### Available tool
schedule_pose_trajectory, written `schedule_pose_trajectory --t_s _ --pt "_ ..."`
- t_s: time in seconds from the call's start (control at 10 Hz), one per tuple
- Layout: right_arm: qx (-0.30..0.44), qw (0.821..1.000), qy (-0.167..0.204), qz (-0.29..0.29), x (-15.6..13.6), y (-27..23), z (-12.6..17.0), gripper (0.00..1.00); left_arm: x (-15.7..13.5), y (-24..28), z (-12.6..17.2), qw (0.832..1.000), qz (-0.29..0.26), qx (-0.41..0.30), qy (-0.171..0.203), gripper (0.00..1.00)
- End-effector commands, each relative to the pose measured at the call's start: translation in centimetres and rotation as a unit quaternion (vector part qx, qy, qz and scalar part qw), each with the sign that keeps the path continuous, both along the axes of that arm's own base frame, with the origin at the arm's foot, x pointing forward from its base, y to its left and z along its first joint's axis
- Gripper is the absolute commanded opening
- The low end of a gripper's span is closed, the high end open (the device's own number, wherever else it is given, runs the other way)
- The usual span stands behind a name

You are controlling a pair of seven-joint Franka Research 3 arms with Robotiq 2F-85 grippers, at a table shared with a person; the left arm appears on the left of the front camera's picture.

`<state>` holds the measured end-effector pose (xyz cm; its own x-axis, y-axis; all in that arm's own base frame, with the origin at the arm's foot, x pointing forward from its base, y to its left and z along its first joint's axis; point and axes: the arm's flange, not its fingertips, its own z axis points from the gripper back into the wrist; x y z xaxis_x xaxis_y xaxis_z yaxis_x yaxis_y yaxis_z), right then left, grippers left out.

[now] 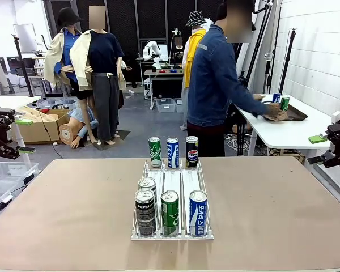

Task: Retrieve and hand over the desired beverage to the person.
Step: Place the picked can on the Handle tray extended by the person.

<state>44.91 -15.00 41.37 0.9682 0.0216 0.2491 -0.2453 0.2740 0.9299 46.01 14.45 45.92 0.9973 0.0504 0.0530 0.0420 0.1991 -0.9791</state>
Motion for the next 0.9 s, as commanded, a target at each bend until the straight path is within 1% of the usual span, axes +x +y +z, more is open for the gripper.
schedule_pose_trajectory --t_s 0.0,0.8 --pt "-0.002 1.0 0.002 -0.002 0.09 0.14 0.02 1.0 -0.11 0.11 -0.12 1.0 -0.003 0.003 -0.009 1.0" --pt "-0.002 1.0 0.002 -0.002 0.09 0.14 0.02 1.0 -0.11 0.11 -0.12 1.0 -0.003 0.003 -0.009 1.0"
